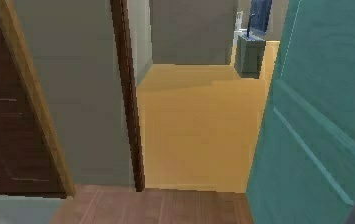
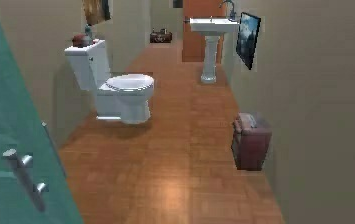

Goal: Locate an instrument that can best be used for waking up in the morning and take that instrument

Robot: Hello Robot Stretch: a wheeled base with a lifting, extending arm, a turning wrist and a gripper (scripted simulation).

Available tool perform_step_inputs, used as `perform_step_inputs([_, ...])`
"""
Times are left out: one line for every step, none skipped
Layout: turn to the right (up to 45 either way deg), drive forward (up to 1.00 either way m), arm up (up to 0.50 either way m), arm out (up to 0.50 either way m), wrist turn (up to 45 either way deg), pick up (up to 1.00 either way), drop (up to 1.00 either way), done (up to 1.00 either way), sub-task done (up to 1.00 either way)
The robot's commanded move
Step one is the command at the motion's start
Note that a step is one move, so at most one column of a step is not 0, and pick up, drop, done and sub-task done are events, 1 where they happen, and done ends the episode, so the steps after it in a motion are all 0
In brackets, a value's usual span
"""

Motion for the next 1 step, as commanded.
perform_step_inputs([0.0, 0.55, 0.00, 0.00, 0.0, 0.00, 0.00, 0.00, 0.00])
